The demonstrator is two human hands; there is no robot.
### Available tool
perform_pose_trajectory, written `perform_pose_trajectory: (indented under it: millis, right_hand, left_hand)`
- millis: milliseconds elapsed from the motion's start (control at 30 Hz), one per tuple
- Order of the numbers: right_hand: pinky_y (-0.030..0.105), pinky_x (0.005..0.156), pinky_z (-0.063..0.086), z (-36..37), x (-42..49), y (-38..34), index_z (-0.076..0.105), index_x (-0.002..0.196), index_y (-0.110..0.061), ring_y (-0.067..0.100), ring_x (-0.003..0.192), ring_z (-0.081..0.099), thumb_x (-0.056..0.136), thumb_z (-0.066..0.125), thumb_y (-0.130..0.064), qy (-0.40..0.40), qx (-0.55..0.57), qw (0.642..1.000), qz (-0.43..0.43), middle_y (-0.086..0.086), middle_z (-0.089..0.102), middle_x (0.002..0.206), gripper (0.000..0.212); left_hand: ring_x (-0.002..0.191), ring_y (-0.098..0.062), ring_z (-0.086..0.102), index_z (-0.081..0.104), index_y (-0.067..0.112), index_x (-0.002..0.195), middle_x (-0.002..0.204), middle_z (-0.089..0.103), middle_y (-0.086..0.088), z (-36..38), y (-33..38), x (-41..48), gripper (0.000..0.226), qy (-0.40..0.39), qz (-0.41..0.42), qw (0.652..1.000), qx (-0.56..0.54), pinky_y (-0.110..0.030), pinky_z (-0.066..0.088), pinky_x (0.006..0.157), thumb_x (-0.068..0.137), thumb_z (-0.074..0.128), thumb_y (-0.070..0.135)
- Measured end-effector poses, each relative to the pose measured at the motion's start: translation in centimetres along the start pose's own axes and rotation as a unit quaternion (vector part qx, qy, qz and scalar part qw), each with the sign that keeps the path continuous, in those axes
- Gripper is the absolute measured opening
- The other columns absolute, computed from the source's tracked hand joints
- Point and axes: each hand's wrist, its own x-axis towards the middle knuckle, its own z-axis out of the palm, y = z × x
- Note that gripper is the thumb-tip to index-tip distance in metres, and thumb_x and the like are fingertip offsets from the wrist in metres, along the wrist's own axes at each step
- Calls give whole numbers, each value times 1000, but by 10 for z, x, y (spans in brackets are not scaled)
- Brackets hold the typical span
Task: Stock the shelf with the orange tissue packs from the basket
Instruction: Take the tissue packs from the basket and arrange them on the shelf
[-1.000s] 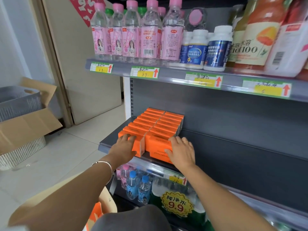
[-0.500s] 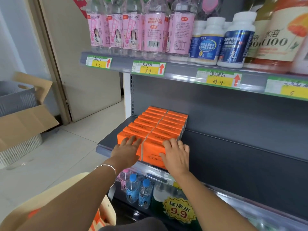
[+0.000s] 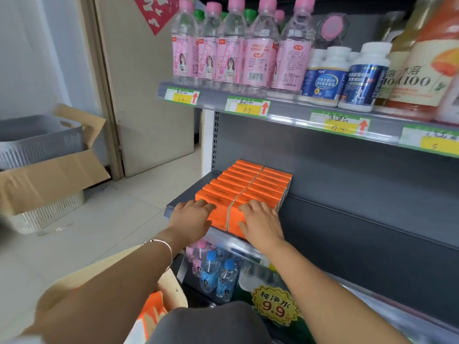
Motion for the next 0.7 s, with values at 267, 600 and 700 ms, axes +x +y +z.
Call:
perform_pose_trajectory:
  millis: [267, 600, 700]
  right_hand:
    - [41, 97, 41, 29, 11, -97, 48, 127, -16, 27, 120, 42, 96, 47, -30, -70, 43, 982, -172, 4, 47, 126, 34]
    - [41, 89, 46, 107, 32, -193, 46, 133, -22, 32, 117, 52, 92, 49, -30, -280, 37, 926, -250, 10, 49, 128, 41]
    - [41, 91, 42, 135, 31, -211, 44, 133, -23, 32, 121, 48, 92, 48, -34, -339, 29, 909, -242, 11, 47, 131, 42]
  left_hand:
    - [126, -18, 46, 48, 31, 131, 136, 51, 6, 15, -119, -96, 35, -76, -103, 992, 2, -34, 32, 103, 97, 42, 32]
    - [124, -16, 48, 53, 32, 126, 132, 54, 7, 93, -206, -165, 34, -157, -229, 958, -67, -30, 36, 101, 93, 45, 29]
    - [129, -15, 42, 51, 32, 129, 137, 49, 7, 125, -216, -174, 37, -184, -243, 949, -85, -27, 34, 104, 93, 47, 28]
